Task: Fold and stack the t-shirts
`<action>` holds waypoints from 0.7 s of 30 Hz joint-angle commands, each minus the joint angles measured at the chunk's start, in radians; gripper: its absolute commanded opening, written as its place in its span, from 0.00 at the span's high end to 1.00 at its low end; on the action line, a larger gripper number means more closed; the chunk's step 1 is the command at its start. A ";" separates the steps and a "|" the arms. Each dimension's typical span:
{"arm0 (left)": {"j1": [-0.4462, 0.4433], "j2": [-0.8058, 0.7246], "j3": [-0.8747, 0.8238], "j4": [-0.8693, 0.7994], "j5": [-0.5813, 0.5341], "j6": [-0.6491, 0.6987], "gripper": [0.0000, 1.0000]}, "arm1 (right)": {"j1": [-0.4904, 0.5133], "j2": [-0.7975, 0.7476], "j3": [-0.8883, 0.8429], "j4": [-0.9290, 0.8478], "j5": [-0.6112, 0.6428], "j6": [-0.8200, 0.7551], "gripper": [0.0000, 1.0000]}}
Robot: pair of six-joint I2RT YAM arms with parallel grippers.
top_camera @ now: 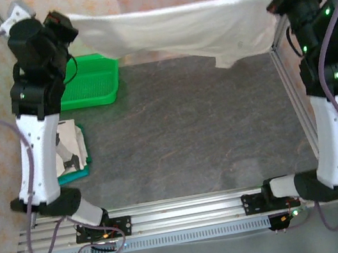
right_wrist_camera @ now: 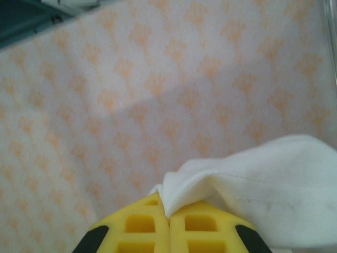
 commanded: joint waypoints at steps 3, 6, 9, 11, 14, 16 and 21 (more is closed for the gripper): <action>0.010 -0.138 -0.550 0.088 0.051 -0.062 1.00 | -0.006 -0.219 -0.481 -0.007 -0.111 0.056 1.00; 0.009 -0.202 -0.817 0.100 0.092 -0.119 1.00 | -0.006 -0.373 -0.807 0.001 -0.194 0.204 1.00; 0.003 -0.239 -1.033 0.090 0.116 -0.169 1.00 | -0.004 -0.486 -1.128 0.061 -0.330 0.399 1.00; -0.008 -0.249 -1.169 0.111 0.118 -0.205 1.00 | 0.005 -0.531 -1.306 0.107 -0.360 0.517 1.00; -0.011 -0.227 -1.316 0.175 0.116 -0.254 1.00 | 0.021 -0.555 -1.493 0.153 -0.349 0.602 1.00; -0.012 -0.187 -1.351 0.201 0.106 -0.264 1.00 | 0.023 -0.536 -1.561 0.152 -0.327 0.602 1.00; -0.013 -0.115 -1.367 0.201 0.073 -0.264 1.00 | 0.023 -0.480 -1.590 0.070 -0.304 0.578 1.00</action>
